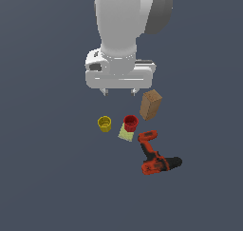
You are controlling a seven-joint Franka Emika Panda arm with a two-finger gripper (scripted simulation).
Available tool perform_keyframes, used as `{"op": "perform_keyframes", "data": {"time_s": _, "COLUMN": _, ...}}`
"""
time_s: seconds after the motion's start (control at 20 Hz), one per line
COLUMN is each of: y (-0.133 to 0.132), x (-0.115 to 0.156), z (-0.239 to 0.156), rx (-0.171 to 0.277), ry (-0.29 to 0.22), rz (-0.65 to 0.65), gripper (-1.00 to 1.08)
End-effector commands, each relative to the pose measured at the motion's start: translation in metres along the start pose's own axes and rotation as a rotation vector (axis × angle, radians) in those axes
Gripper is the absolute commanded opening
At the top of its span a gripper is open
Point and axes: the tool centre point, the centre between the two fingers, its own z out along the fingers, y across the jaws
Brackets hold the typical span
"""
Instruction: Pick up a designated object from a clutter of objects.
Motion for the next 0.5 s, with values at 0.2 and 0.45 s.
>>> {"op": "perform_keyframes", "data": {"time_s": 0.2, "y": 0.004, "x": 0.001, "z": -0.003, "rx": -0.009, "ry": 0.007, "rz": 0.003, "gripper": 1.00}}
{"op": "perform_keyframes", "data": {"time_s": 0.45, "y": 0.013, "x": 0.003, "z": -0.014, "rx": -0.031, "ry": 0.024, "rz": 0.010, "gripper": 1.00}}
